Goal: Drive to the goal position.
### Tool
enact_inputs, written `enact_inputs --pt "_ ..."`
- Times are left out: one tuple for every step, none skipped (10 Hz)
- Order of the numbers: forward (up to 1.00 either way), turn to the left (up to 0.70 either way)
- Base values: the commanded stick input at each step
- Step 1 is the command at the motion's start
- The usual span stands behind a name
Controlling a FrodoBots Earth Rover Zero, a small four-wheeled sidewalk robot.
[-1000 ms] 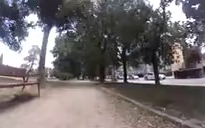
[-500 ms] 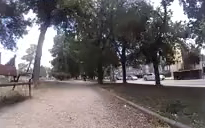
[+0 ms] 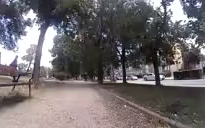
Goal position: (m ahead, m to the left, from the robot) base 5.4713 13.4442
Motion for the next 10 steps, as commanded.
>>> enact_inputs --pt "0.75 0.38" --pt "0.75 0.38" --pt "0.75 0.38" --pt "0.75 0.38" --pt "0.73 0.37" --pt "0.70 0.35" --pt "0.66 0.07" --pt "0.69 0.01" --pt "0.71 0.00" --pt "0.71 0.00"
